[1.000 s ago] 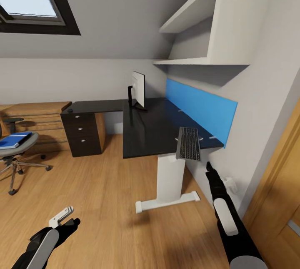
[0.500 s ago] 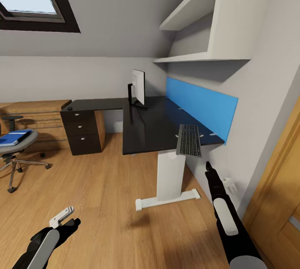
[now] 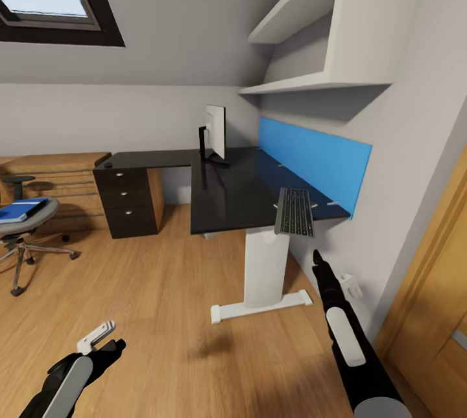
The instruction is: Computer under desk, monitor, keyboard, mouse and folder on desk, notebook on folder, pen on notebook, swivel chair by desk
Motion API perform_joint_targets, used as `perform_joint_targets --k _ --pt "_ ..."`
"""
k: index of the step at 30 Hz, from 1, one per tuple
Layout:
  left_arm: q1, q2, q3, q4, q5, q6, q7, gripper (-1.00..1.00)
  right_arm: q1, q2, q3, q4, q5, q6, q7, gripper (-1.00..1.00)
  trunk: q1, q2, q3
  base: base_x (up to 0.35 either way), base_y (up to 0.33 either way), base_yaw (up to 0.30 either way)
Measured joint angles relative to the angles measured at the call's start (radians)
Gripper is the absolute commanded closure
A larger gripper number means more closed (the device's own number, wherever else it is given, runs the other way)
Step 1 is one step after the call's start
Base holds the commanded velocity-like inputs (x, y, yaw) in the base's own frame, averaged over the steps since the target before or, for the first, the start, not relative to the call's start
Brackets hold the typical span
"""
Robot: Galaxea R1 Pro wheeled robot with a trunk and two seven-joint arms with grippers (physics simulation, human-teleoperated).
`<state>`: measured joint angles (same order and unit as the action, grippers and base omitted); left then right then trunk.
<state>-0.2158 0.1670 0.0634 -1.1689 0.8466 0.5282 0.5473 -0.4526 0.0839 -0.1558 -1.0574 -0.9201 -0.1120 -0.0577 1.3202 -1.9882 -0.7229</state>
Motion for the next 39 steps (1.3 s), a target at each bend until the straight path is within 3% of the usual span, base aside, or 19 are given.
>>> perform_joint_targets --k 4,12,26,39 --pt "0.0 0.0 0.0 0.0 0.0 0.0 0.0 -1.0 0.001 0.0 0.024 0.0 0.0 0.002 0.038 -1.0 0.015 -0.028 -0.013 0.0 0.0 0.0" --pt "0.0 -0.001 -0.001 0.0 0.0 0.001 0.0 -1.0 0.002 0.0 0.044 -0.001 0.001 0.004 0.074 -1.0 0.015 -0.028 -0.013 0.0 0.0 0.0" --pt "0.0 0.0 -0.01 0.003 0.0 0.001 -0.001 -1.0 0.002 0.0 0.05 -0.002 0.001 0.002 0.115 -1.0 0.015 -0.028 -0.013 0.007 0.0 0.0" --pt "0.0 0.002 -0.014 0.004 -0.001 0.002 -0.002 -1.0 0.002 -0.003 0.049 0.0 0.0 0.003 0.115 -1.0 0.015 -0.028 -0.013 0.145 0.025 0.0"
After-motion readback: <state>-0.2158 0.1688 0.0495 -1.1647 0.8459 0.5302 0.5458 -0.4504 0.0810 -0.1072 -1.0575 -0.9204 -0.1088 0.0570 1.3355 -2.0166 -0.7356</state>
